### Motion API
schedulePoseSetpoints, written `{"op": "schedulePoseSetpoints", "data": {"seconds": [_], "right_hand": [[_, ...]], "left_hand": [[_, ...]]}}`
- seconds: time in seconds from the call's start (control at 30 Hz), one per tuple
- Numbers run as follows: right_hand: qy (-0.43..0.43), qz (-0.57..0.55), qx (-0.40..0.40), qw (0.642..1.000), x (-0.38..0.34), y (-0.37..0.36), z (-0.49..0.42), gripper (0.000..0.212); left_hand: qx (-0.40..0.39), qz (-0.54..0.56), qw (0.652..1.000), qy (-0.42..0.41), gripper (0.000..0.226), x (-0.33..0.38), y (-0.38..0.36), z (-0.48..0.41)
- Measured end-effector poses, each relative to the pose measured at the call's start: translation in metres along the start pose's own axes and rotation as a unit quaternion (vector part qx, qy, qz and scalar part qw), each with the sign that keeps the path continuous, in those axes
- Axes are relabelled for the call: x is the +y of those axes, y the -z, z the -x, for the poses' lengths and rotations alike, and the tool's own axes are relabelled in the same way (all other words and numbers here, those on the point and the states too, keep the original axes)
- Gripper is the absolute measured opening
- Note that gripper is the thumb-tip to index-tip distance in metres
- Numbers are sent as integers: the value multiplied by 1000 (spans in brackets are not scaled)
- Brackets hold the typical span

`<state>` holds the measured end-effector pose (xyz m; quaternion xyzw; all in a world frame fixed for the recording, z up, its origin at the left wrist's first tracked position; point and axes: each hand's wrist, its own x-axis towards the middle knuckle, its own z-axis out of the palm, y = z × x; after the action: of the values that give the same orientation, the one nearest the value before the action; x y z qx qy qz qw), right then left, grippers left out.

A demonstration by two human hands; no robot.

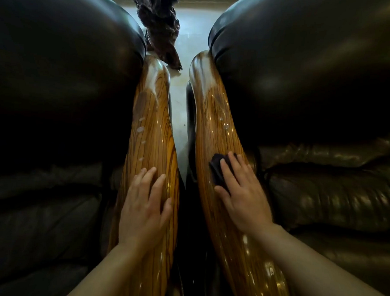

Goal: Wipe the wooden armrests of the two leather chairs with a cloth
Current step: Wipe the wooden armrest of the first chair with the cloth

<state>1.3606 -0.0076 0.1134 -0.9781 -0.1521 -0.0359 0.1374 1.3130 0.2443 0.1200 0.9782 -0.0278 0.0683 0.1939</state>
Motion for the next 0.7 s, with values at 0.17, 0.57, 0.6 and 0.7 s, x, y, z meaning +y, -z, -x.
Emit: {"op": "schedulePoseSetpoints", "data": {"seconds": [0.17, 0.57, 0.6, 0.7], "right_hand": [[-96, -19, 38, 994, -24, 1, -60, 62], [-188, -79, 7, 979, -7, 14, -82, 62], [-184, -67, 7, 981, -12, 14, -90, 62], [-106, -45, 4, 993, -19, 12, -69, 61]], "left_hand": [[13, 16, 1000, -2, 55, -7, -5, 1], [18, 25, 999, 10, 53, -2, 1, -1], [16, 25, 999, 12, 54, -2, 1, -1], [15, 26, 999, 16, 57, -3, 0, -1]]}}
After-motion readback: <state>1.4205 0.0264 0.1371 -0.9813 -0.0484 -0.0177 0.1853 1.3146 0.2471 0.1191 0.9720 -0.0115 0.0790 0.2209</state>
